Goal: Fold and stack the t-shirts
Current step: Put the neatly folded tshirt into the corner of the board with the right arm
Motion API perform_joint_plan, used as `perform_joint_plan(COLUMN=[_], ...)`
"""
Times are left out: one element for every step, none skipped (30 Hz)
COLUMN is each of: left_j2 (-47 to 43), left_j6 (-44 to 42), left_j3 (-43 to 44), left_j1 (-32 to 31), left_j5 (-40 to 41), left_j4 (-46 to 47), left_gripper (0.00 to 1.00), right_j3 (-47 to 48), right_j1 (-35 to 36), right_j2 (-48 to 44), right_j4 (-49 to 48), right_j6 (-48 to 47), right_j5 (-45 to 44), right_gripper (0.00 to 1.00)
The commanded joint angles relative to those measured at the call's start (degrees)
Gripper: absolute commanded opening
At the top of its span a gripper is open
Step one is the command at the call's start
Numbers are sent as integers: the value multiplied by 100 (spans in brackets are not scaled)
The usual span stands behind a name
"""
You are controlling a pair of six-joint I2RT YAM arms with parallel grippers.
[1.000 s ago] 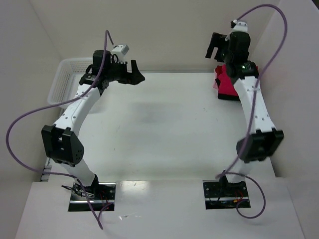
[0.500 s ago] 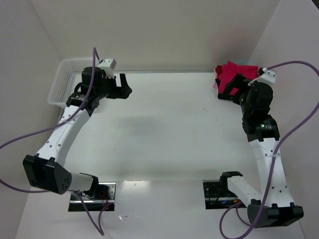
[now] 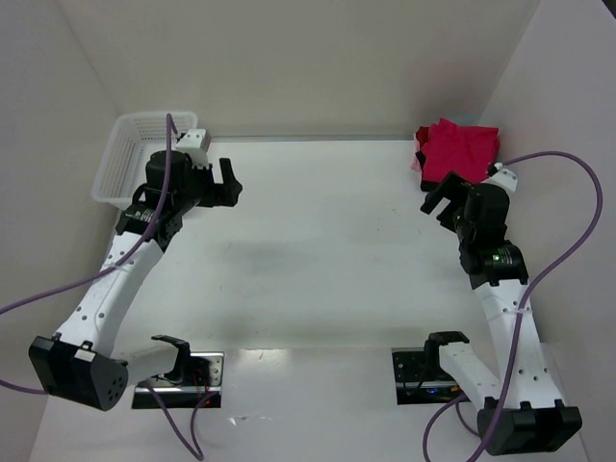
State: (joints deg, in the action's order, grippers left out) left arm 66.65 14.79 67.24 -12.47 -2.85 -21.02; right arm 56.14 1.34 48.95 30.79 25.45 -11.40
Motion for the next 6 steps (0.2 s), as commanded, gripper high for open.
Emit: perform_joint_plan(left_j2=[-144, -144, -196, -197, -197, -197], left_j6=[-169, -169, -169, -169, -169, -169], left_j3=[-97, -97, -97, -97, -97, -97], left_j1=[-19, -19, -19, -19, -19, -19], left_j5=[145, 145, 145, 84, 83, 83], left_j4=[159, 159, 159, 159, 159, 159], left_gripper=[99, 99, 99, 99, 99, 99], right_j3=[-112, -164, -165, -217, -217, -217], right_j1=[-38, -38, -38, -38, -38, -38], right_j2=[-166, -166, -236, -237, -237, -237], right_j4=[42, 42, 42, 42, 42, 42], right_j6=[135, 135, 135, 135, 135, 135], right_j5=[-38, -38, -38, -108, -108, -108], right_gripper=[99, 99, 99, 99, 99, 99])
